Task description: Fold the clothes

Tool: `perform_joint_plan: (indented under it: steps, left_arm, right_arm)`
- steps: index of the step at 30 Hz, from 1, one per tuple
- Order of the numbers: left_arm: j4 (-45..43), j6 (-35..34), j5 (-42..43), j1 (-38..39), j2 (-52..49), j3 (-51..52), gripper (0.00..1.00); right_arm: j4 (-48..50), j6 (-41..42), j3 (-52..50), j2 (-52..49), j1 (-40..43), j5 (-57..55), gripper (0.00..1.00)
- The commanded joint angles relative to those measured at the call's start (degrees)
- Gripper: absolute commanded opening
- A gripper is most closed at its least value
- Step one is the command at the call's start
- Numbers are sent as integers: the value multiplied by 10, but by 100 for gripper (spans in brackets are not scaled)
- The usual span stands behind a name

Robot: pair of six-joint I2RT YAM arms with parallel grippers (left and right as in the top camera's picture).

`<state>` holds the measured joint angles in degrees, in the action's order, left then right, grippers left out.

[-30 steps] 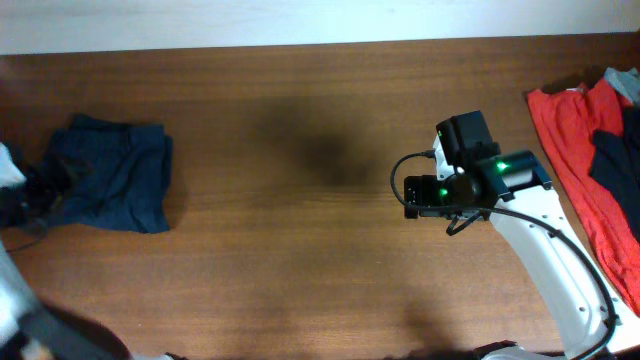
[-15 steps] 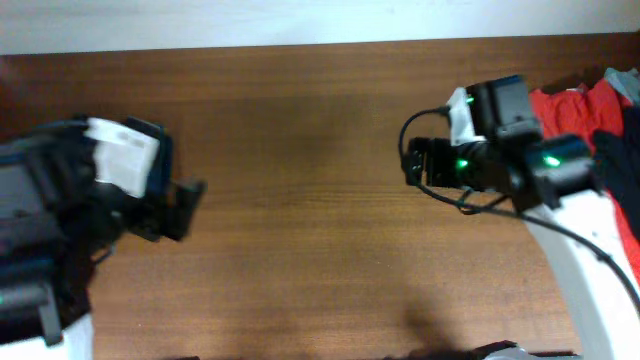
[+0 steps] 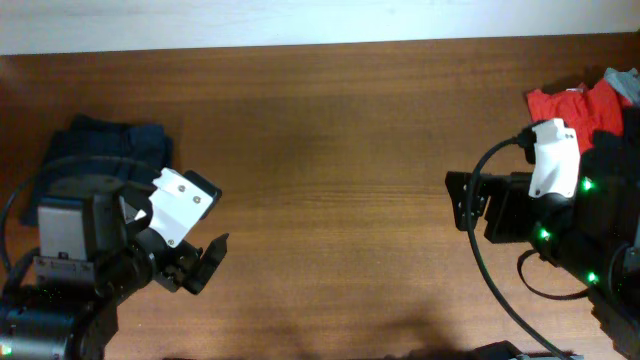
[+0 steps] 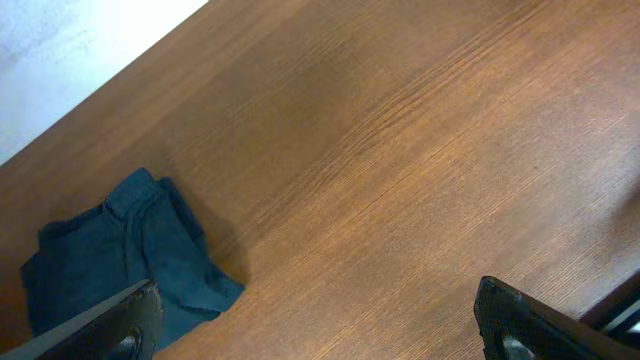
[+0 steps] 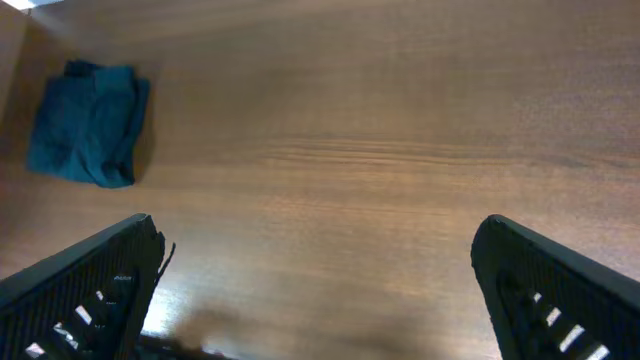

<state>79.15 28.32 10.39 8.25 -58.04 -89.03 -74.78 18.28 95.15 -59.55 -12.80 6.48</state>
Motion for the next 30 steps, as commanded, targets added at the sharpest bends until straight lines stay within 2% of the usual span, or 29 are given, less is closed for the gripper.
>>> perform_joint_plan:
  steps: [1,12,16,22,26,30]
  left_arm:
    - [1,9,-12,3,0,3,99]
    - [2,9,-12,3,0,3,99]
    - [2,9,-12,3,0,3,99]
    - [2,9,-12,3,0,3,99]
    - [2,9,-12,3,0,3,99]
    - [2,9,-12,3,0,3,99]
  right_arm:
    - [-1,7,4,0,2,-11,99]
    - [-6,4,4,-3,1,22,99]
    - [1,-63,4,1,1,1,99]
    - [86,-204,-2,38,1,0,99]
    - [157,-264,-60,87,5,0,99]
    - [205,-266,-191,169,37,0,99]
